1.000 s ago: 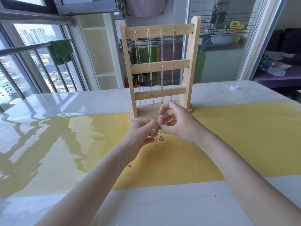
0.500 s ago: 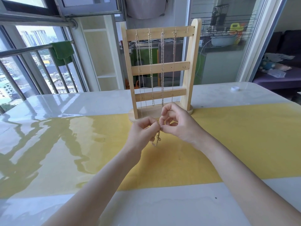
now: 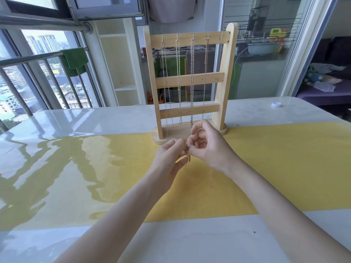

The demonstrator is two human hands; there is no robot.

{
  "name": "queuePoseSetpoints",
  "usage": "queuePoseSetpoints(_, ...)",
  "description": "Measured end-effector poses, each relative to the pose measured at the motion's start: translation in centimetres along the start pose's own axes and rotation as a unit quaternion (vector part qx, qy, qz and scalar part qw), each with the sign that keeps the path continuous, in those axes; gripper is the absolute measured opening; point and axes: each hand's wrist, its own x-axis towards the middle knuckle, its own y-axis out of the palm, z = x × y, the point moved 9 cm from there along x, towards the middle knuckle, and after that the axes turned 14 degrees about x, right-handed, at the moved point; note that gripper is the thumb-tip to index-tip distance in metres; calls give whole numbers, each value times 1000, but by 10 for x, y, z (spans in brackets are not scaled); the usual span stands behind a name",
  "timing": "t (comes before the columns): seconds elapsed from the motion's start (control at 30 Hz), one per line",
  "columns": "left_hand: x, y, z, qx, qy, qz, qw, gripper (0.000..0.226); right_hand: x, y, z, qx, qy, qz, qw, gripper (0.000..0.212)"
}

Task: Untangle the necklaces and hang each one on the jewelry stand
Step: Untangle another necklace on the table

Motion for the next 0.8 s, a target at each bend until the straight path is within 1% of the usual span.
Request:
queuePoseSetpoints(0.1,2,-4,-2,26,20,-20,999,19,0,1,0,-53,-11,6,999,38)
queuePoseSetpoints(0.23,4,-13,-8,73,35,-6,997,20,1,0,2,-50,-4,24,998,36)
queuePoseSetpoints(0.3,5,-16,-15,123,48,5,991,25,1,1,2,-48,6,42,998,36)
queuePoseSetpoints(0.4,3,-13,-26,223,92,21,970,31,0,6,0,-68,24,71,995,38)
queuePoseSetpoints(0.47,3,-12,-27,246,98,17,964,29,-1,8,-2,-78,32,82,993,38)
queuePoseSetpoints(0.53,2,-12,-24,222,86,17,971,29,-2,9,-1,-70,31,82,994,39)
queuePoseSetpoints(0.63,2,-10,-18,132,52,22,990,33,-2,10,0,-55,18,66,996,38)
queuePoseSetpoints(0.7,1,-10,-18,95,49,8,994,35,-2,9,1,-35,8,40,999,37)
queuePoseSetpoints(0.8,0,-15,-21,79,69,-29,994,35,-3,7,-3,19,0,-15,1000,36)
